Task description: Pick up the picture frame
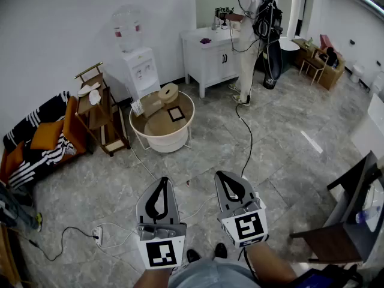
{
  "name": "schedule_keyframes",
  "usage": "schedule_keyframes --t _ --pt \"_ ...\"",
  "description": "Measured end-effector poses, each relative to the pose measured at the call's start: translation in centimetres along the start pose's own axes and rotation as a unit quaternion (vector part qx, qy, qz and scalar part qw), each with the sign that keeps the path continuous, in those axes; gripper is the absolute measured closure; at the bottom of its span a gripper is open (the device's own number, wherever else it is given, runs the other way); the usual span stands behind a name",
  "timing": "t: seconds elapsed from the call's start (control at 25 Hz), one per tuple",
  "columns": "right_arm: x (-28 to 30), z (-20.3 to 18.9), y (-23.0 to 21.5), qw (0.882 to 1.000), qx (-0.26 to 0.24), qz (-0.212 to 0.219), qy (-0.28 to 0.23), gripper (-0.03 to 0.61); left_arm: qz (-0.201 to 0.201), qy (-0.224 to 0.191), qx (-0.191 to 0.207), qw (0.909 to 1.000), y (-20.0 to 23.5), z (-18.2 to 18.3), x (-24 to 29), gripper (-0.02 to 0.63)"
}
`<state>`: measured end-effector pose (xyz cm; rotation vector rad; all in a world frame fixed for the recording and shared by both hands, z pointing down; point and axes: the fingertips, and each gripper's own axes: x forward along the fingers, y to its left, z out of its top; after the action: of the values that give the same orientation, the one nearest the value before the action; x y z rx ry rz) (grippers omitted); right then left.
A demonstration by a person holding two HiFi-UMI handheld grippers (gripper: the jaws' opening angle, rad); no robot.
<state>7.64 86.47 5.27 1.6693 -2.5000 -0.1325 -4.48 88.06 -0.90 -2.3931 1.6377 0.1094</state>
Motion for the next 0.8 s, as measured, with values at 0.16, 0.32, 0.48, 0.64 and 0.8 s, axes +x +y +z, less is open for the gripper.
schedule_keyframes --t 0.16,0.32,0.48,0.64,0.8 --pt "0.1 0.0 0.7 1.0 -0.003 -0.008 0.007 0.568 0.001 0.001 -0.004 1.0 1.0 -0.1 -0.5 0.598" --pt "0.9 0.7 1.9 1.0 -0.006 -0.007 0.001 0.568 0.002 -0.001 -0.004 1.0 2.6 -0.4 -1.1 0.598" --pt "1.4 0.9 2.7 1.0 -0.002 -0.017 -0.001 0.566 -0.003 0.011 -0.002 0.9999 4.2 -1.2 -1.8 0.598" --pt "1.9 0.1 2.5 0.999 0.002 -0.032 0.007 0.566 -0.005 0.023 -0.011 0.9997 5.2 -2.8 -1.8 0.598" --pt "3.0 -0.8 1.4 0.999 0.009 -0.043 0.015 0.566 -0.018 0.032 -0.006 0.9993 5.1 -3.9 -0.4 0.598"
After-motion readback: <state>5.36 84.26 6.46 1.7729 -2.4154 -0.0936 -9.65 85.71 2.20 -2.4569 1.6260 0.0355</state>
